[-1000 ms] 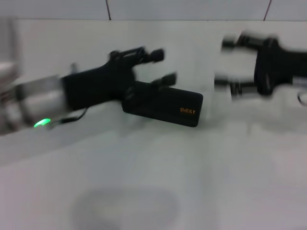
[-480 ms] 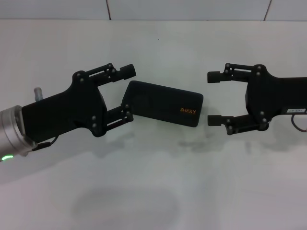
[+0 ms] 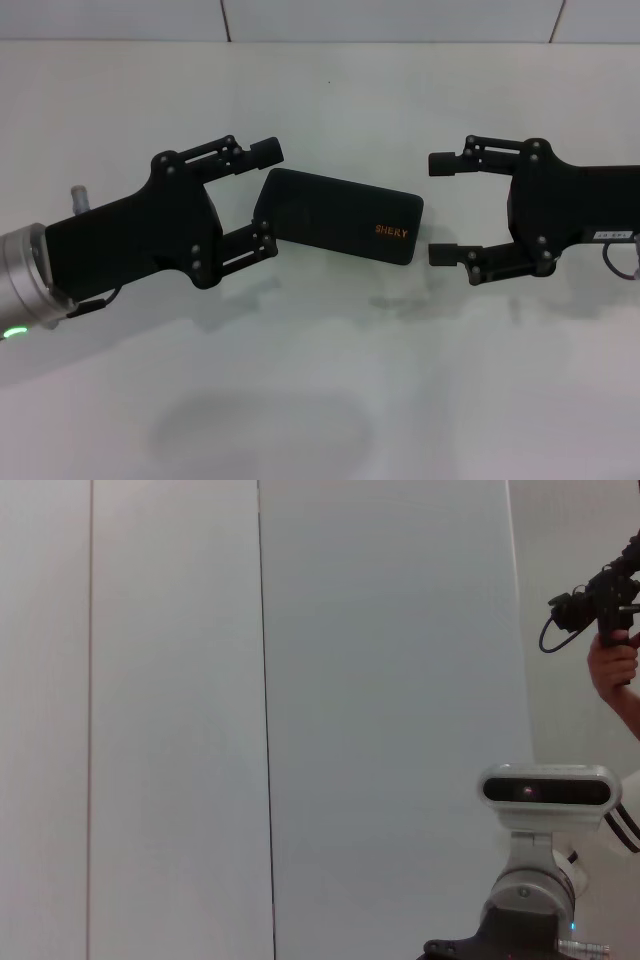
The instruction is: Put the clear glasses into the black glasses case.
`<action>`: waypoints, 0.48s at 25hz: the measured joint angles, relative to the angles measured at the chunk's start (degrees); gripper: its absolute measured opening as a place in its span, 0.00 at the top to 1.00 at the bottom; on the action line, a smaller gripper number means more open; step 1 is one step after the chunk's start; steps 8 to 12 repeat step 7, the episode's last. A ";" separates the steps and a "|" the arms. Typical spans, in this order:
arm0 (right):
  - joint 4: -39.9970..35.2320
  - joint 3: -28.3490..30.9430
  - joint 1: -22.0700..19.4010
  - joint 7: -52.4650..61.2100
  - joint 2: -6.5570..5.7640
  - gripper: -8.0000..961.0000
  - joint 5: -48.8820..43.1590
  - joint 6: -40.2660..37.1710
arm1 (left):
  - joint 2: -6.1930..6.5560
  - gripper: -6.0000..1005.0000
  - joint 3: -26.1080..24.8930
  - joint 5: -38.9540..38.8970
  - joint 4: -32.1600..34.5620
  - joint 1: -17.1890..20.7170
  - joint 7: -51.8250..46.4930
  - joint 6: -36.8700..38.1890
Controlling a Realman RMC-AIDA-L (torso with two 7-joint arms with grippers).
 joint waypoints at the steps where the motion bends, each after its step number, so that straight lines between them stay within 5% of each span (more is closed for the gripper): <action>1: -0.12 0.00 -0.04 -0.01 0.00 0.11 0.00 0.00 | -0.03 0.41 0.00 0.00 0.00 0.04 0.00 0.00; 12: -0.83 0.00 -0.22 -0.05 0.06 0.11 0.00 -0.01 | -0.11 0.41 0.00 -0.03 0.01 0.18 0.03 0.03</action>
